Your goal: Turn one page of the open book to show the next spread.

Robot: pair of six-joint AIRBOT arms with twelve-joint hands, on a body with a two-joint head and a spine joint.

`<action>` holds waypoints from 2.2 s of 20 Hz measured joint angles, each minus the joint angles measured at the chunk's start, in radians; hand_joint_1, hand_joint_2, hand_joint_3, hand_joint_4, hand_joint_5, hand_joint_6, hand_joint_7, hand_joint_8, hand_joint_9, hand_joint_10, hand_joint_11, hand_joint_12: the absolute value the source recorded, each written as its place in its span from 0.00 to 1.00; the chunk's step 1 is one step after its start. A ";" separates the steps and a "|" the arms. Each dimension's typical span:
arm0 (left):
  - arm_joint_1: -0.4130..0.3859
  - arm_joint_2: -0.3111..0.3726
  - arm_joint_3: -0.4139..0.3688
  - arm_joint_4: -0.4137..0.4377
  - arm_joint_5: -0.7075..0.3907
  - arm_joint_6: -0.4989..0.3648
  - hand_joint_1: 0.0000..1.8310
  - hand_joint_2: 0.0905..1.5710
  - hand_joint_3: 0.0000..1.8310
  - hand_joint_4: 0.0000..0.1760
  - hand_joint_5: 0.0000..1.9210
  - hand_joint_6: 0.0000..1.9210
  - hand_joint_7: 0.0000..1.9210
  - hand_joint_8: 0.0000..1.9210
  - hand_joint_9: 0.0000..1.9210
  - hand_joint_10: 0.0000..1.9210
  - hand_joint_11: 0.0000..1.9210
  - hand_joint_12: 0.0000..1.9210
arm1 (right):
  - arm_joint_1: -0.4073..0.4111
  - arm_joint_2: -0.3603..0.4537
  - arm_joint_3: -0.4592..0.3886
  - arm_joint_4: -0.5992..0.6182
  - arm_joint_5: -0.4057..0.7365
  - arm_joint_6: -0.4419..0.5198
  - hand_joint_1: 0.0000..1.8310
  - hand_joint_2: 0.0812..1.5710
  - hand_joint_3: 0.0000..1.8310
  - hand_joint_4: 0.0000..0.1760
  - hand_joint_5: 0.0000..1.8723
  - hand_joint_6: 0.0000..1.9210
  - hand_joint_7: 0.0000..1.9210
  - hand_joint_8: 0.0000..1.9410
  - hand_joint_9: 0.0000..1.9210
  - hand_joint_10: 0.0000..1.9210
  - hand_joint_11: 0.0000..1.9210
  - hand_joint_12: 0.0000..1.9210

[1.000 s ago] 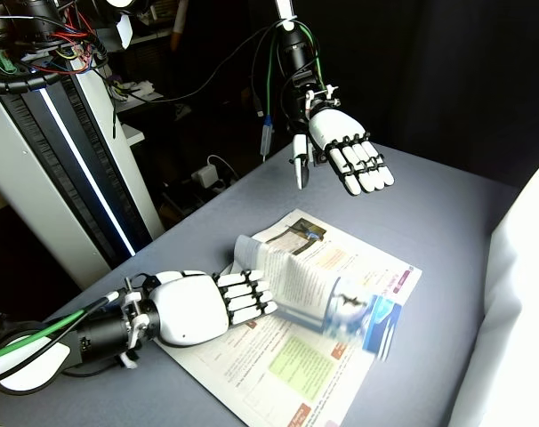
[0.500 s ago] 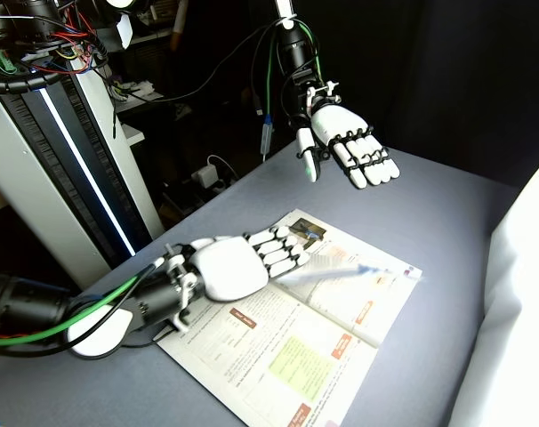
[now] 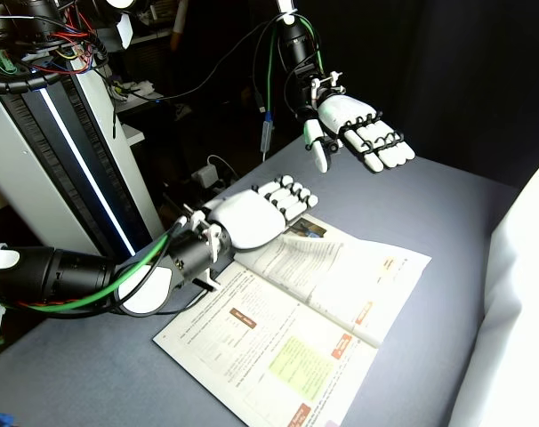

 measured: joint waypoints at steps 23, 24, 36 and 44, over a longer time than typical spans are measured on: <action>0.104 0.019 -0.030 -0.107 -0.122 0.013 0.01 0.91 0.01 0.27 0.01 0.00 0.02 0.00 0.02 0.00 0.01 0.07 | 0.032 0.082 -0.032 0.151 0.014 -0.136 0.00 0.78 0.00 0.00 0.00 0.00 0.00 0.00 0.00 0.00 0.00 0.00; 0.104 0.019 -0.033 -0.104 -0.124 0.013 0.00 0.97 0.01 0.00 0.00 0.00 0.00 0.00 0.00 0.00 0.00 0.01 | 0.027 0.091 -0.037 0.139 -0.001 -0.130 0.00 0.78 0.00 0.00 0.00 0.00 0.00 0.00 0.00 0.00 0.00 0.00; 0.104 -0.051 -0.037 0.013 -0.160 -0.017 0.02 0.77 0.00 0.23 0.00 0.00 0.00 0.00 0.00 0.00 0.00 0.00 | -0.214 0.470 -0.220 0.361 -0.078 -0.183 0.00 0.79 0.00 0.05 0.00 0.00 0.00 0.00 0.00 0.00 0.00 0.00; 0.089 -0.109 -0.016 0.029 -0.193 -0.051 0.01 0.75 0.00 0.00 0.00 0.00 0.00 0.00 0.00 0.00 0.00 0.00 | -0.393 0.627 -0.327 0.684 0.056 -0.351 0.00 0.80 0.01 0.00 0.00 0.00 0.00 0.00 0.00 0.00 0.00 0.00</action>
